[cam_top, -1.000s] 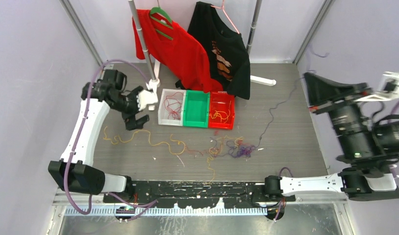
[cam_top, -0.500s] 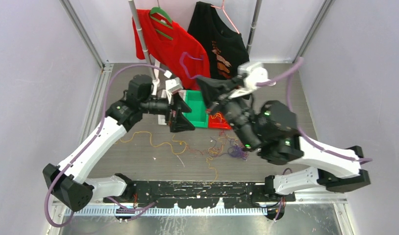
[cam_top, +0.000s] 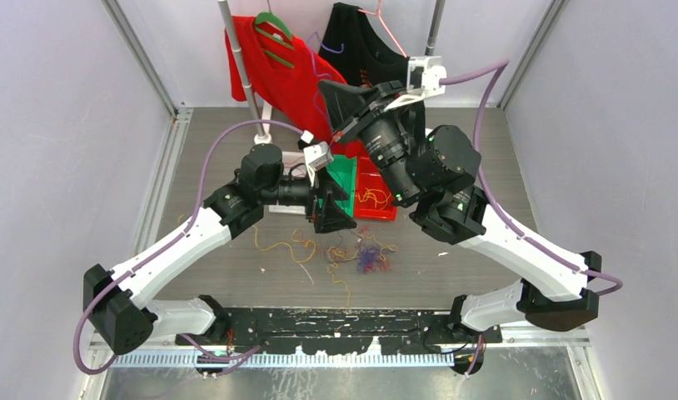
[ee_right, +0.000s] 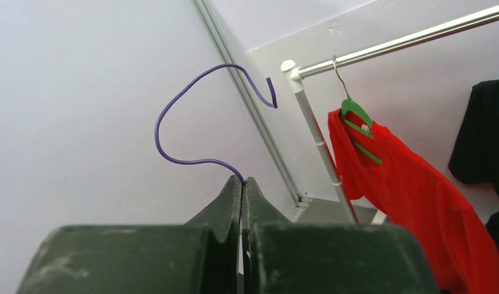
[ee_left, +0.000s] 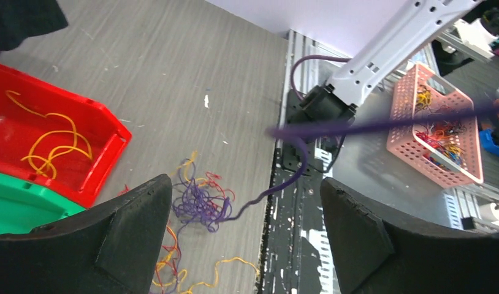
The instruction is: Untangle the cables
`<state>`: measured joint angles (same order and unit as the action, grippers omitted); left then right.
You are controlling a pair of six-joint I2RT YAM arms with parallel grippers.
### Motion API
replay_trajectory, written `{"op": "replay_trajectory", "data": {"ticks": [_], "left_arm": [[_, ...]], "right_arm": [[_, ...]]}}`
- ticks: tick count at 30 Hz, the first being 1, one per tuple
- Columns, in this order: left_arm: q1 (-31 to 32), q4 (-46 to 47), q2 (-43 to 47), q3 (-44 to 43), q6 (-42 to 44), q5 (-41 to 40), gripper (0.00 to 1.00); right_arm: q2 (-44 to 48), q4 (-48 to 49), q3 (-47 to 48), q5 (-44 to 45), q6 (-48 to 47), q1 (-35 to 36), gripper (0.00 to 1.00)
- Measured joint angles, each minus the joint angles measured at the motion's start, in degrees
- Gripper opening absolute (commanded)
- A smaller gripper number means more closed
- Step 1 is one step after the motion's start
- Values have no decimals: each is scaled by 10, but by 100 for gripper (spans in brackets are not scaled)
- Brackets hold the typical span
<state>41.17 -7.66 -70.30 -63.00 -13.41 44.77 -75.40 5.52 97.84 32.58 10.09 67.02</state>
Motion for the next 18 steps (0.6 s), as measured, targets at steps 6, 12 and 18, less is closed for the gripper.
{"op": "replay_trajectory", "data": {"ticks": [6,12,18], "left_arm": [[0,33,-7,3,-16,-21,62],[1,43,-6,6,-6,-28,0],[-5,26,15,26,17,-37,0]], "right_arm": [[-1,18,6,-12,54,-28,1],[-5,18,5,-17,73,-49,1],[24,12,-48,-14,68,-67,28]]}}
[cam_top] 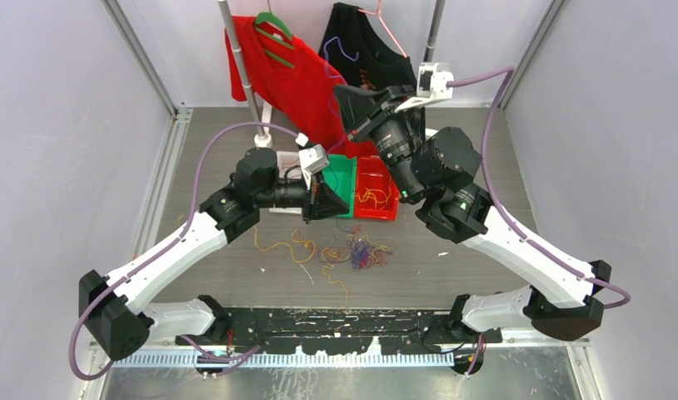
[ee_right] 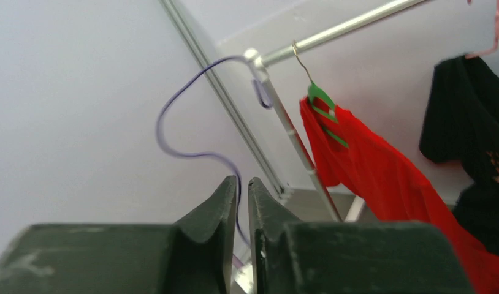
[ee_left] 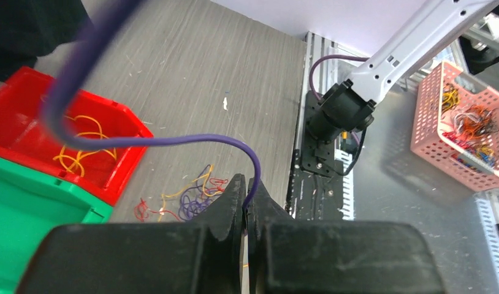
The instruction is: Untangle the cables
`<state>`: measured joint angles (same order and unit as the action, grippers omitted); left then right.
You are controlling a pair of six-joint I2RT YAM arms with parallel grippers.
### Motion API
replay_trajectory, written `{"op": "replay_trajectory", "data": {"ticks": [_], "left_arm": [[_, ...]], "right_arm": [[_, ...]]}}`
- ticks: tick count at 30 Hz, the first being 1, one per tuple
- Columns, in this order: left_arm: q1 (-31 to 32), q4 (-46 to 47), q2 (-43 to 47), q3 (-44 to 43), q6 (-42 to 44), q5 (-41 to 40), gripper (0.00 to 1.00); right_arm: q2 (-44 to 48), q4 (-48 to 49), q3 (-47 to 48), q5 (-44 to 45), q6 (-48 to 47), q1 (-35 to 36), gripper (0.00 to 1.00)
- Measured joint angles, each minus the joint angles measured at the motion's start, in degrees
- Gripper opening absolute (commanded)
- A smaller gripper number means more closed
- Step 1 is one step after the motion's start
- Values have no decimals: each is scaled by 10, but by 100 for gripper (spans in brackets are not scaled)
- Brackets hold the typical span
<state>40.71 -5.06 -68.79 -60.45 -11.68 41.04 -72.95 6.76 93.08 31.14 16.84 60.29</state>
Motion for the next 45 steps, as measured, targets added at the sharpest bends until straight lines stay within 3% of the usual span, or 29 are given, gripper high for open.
{"op": "replay_trajectory", "data": {"ticks": [5,7,14,21,32,35,40,45], "left_arm": [[-7,-59,19,-36,56,13,0],[-15,-82,19,-71,77,17,0],[-42,-143,21,-201,138,14,0],[-42,-180,21,-278,167,16,0],[-42,-256,21,-329,182,27,0],[-42,-269,20,-332,183,27,0],[-42,-285,20,-349,182,27,0],[-42,-298,18,-388,181,27,0]], "right_arm": [[60,-33,-107,-39,-7,-18,68],[94,-50,-167,-70,-16,-24,78],[221,-91,-352,-162,-40,-29,90],[274,-94,-438,-199,-71,-28,92],[153,-17,-443,-286,-90,-28,90],[121,13,-439,-308,-89,-28,81],[64,64,-426,-312,-82,-28,51],[24,122,-430,-303,-64,-28,46]]}}
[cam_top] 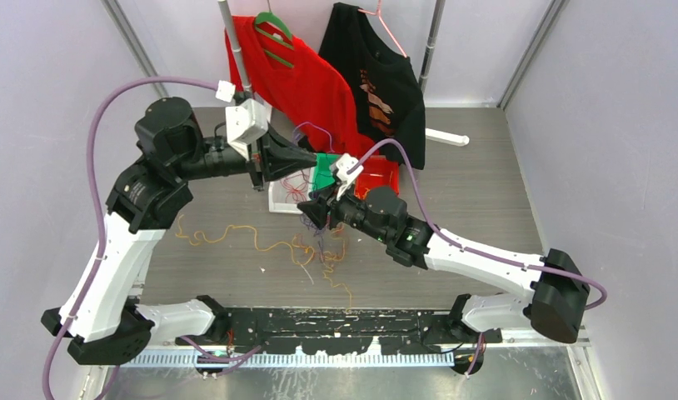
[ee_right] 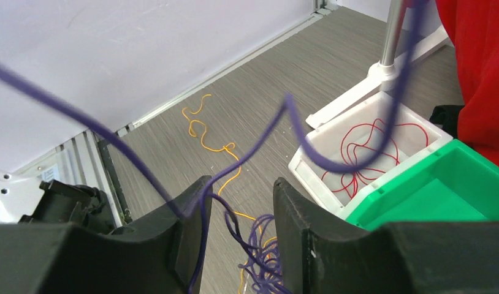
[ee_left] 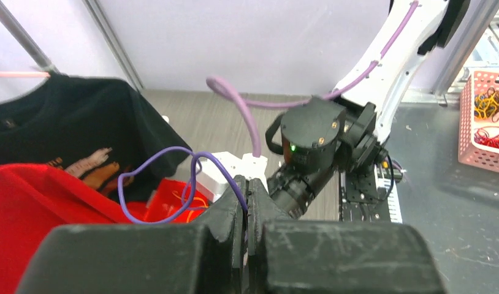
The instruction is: Untangle the cables
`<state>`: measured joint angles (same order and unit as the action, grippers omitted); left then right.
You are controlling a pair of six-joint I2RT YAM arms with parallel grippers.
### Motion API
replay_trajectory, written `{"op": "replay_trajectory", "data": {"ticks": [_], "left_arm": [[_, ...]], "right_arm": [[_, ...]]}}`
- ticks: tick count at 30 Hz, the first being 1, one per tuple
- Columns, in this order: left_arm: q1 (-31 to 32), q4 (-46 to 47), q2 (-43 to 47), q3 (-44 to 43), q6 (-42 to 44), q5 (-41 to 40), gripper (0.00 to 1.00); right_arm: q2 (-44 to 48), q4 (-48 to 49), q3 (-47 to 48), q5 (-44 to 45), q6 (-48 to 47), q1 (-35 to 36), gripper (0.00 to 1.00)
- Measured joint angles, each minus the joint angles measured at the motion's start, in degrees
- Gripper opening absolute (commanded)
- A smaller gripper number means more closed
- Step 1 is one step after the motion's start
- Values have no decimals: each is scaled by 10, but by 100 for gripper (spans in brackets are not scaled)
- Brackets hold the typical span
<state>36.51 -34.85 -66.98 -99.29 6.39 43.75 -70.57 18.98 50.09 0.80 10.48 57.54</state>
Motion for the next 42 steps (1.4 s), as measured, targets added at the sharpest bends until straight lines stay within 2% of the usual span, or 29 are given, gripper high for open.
{"op": "replay_trajectory", "data": {"ticks": [6,15,23,35,39,42], "left_arm": [[0,-19,-7,-72,0,-4,0],[0,-3,-14,-154,5,-64,0],[0,71,-41,-221,38,-135,0],[0,125,-111,-369,107,-183,0],[0,128,-119,-387,116,-187,0],[0,126,-116,-379,118,-186,0]], "right_arm": [[-10,81,-67,23,26,0,46],[-11,141,-195,58,80,1,55],[-11,165,-250,82,104,14,62],[-11,174,-334,135,127,35,58],[-7,170,-348,156,135,40,58],[30,139,-353,174,137,42,60]]}}
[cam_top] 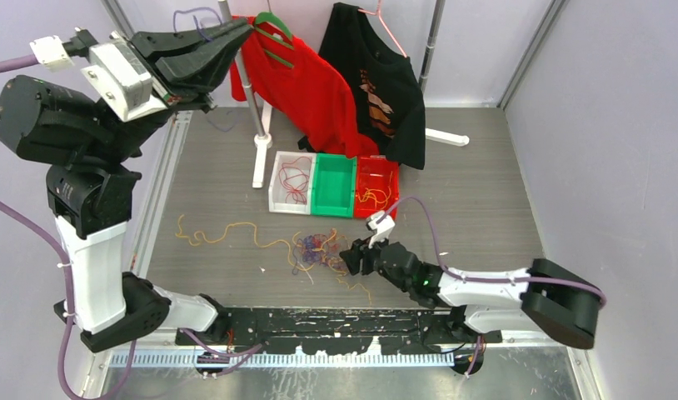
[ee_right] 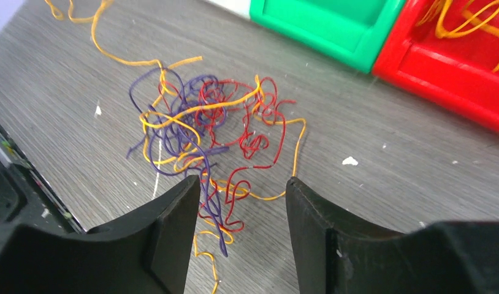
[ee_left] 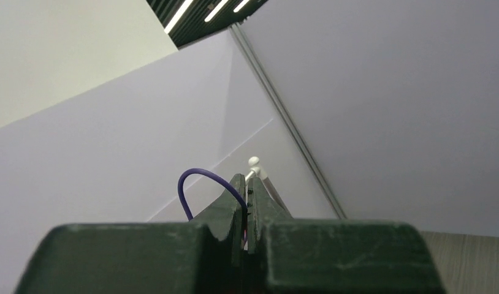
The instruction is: Untangle the cables
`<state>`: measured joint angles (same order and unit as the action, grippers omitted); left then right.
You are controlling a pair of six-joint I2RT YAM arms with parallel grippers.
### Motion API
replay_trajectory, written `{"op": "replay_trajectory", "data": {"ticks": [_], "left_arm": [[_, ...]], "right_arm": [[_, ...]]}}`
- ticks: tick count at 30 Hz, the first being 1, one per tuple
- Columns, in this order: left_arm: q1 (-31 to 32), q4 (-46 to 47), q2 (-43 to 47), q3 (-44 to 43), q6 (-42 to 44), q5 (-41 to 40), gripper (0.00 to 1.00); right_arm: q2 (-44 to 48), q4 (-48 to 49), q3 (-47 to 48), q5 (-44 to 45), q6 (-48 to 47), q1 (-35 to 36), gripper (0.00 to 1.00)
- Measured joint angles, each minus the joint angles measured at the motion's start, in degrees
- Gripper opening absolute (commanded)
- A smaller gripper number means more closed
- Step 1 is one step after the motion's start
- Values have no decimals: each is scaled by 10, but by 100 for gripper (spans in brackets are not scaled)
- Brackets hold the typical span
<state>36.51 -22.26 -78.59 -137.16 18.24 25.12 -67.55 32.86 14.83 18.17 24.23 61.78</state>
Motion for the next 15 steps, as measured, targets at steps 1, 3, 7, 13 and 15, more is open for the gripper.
{"op": "replay_trajectory", "data": {"ticks": [1,3,7,13,15], "left_arm": [[0,-1,5,10,0,1,0],[0,-5,18,42,-2,3,0],[0,-21,55,137,-13,13,0],[0,-80,88,292,-34,55,0],[0,-102,85,332,-42,71,0]], "right_arm": [[21,-14,0,6,0,0,61],[68,-37,0,18,-1,0,64],[170,-96,18,54,-7,0,68],[250,-155,78,124,-41,0,69],[252,-173,101,149,-54,0,69]]}}
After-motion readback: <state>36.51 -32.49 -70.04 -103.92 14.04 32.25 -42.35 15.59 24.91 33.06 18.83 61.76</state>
